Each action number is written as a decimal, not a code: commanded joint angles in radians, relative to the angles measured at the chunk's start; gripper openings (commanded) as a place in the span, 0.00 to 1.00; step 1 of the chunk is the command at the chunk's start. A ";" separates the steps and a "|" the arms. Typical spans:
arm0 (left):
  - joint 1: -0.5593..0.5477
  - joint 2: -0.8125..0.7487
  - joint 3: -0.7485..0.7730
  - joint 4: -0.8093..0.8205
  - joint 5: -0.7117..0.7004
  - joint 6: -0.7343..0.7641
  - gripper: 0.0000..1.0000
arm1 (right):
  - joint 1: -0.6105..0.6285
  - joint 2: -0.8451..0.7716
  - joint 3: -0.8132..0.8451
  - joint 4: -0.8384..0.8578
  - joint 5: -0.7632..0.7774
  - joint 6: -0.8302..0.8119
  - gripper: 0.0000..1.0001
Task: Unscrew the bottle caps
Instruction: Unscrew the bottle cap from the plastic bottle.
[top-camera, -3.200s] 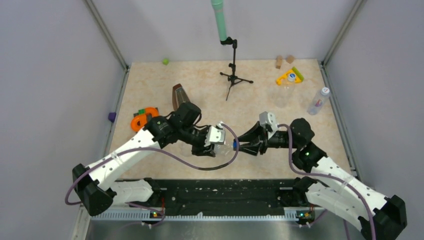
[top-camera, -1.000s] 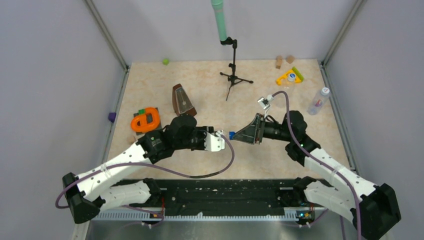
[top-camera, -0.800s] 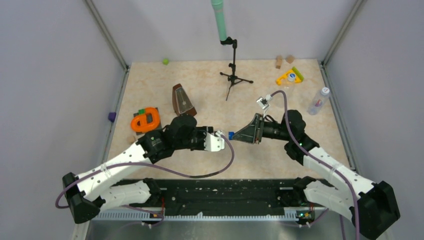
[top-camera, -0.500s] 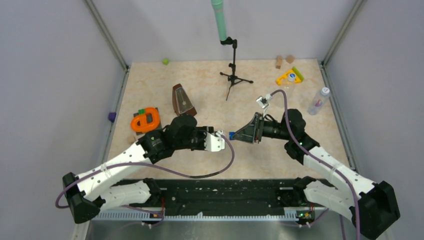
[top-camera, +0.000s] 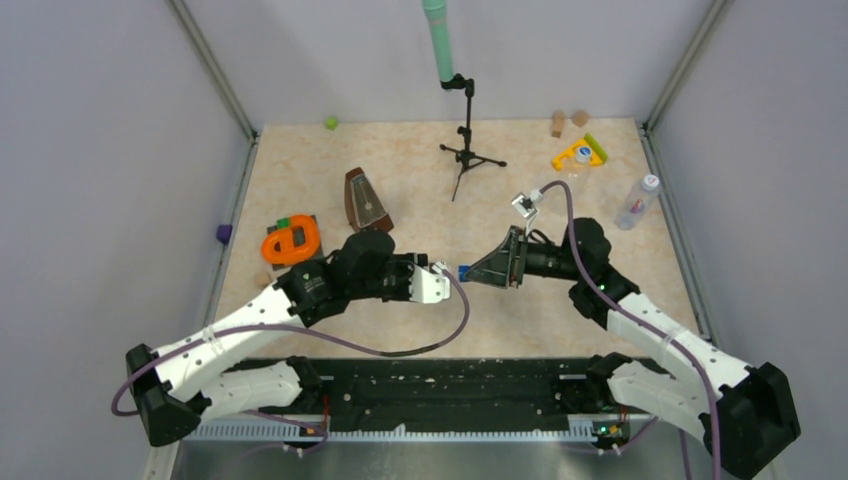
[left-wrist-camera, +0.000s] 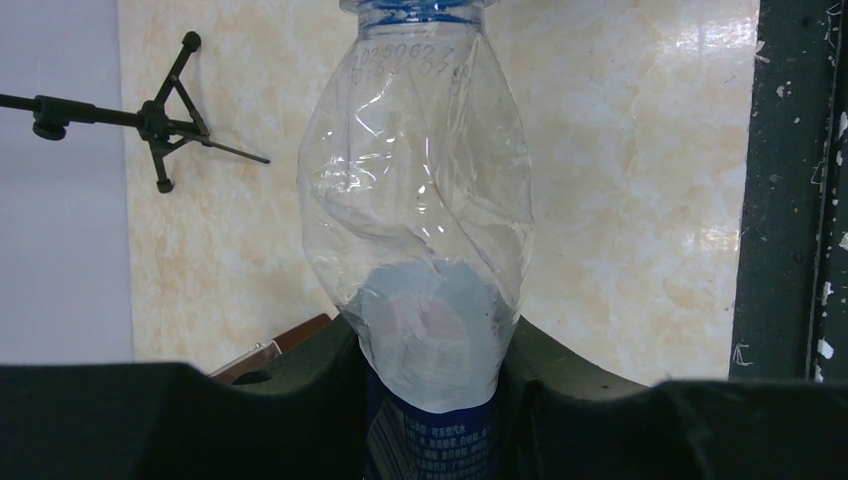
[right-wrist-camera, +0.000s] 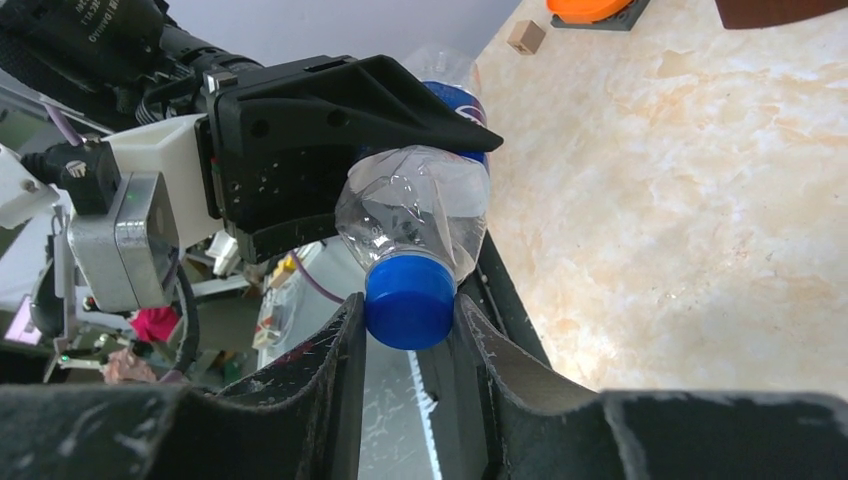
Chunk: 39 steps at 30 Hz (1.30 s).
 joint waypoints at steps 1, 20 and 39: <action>-0.001 0.011 0.021 0.055 0.049 -0.058 0.00 | 0.016 -0.022 0.061 -0.051 -0.016 -0.109 0.00; 0.219 0.080 0.254 -0.193 0.796 -0.121 0.00 | 0.085 -0.110 0.140 -0.244 -0.033 -0.586 0.00; 0.100 -0.023 -0.071 0.593 0.386 -0.724 0.00 | 0.096 -0.191 0.032 0.205 0.540 0.057 0.72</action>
